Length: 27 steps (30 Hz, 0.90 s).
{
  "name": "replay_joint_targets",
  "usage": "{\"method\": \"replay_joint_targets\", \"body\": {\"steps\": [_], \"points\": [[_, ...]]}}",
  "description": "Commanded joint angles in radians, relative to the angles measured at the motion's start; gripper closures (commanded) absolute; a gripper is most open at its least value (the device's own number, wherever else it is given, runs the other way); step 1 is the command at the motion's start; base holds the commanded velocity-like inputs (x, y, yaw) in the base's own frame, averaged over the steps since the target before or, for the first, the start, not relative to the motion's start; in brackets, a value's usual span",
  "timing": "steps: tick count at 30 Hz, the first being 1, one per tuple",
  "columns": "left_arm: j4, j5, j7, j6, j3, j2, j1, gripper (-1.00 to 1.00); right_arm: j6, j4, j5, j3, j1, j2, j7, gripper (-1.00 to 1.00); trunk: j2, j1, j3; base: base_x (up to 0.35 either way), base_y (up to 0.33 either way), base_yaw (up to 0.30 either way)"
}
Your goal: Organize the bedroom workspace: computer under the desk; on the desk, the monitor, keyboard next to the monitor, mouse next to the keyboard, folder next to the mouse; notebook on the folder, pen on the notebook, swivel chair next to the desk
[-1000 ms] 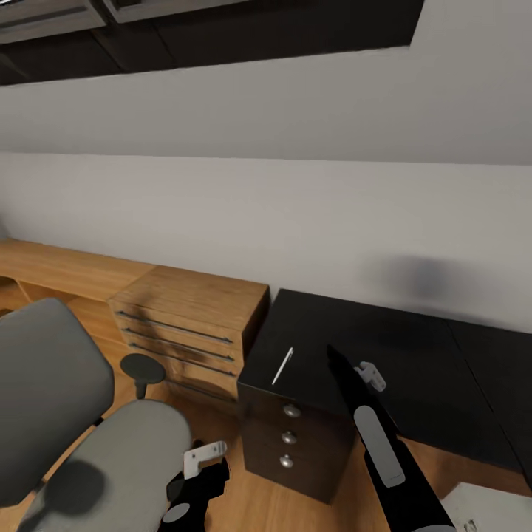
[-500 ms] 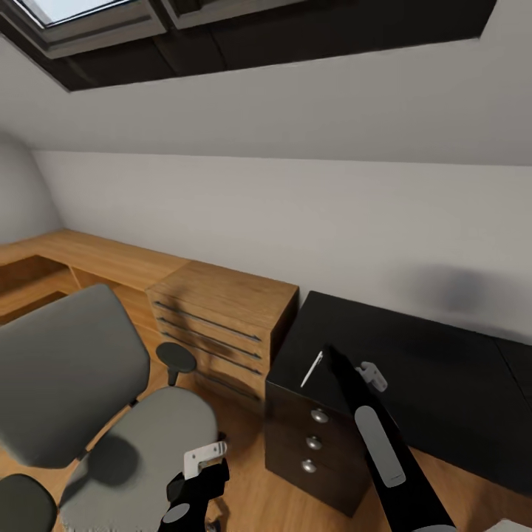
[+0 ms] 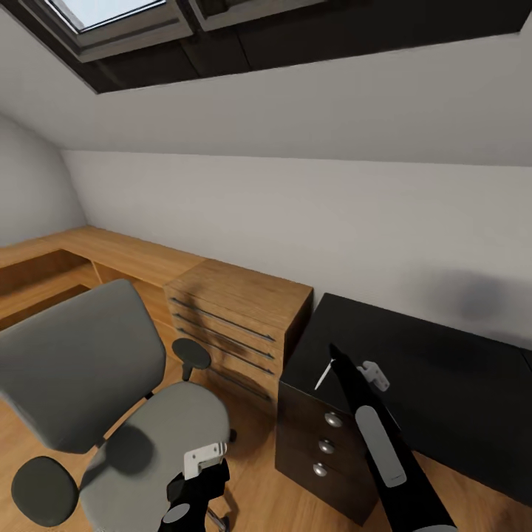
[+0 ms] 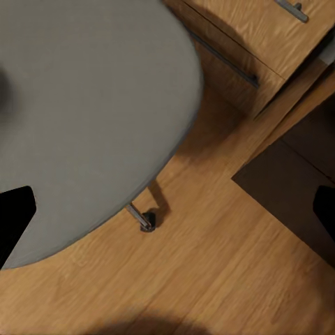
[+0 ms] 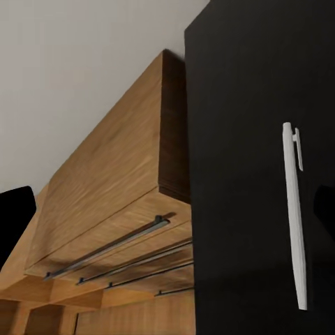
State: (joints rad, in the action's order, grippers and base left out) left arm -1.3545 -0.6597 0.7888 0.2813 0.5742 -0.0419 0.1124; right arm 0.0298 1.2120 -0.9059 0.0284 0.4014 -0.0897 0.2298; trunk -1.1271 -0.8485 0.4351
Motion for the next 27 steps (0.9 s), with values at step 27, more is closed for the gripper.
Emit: {"method": "replay_joint_targets", "body": {"steps": [27], "points": [[-0.004,-0.003,0.007,0.005,0.009,0.001,0.001,-1.00,0.284,-0.326,0.574,0.145,0.237,0.002,0.436,-1.00,-0.001,0.000,0.001,0.000,0.000,0.006]]}}
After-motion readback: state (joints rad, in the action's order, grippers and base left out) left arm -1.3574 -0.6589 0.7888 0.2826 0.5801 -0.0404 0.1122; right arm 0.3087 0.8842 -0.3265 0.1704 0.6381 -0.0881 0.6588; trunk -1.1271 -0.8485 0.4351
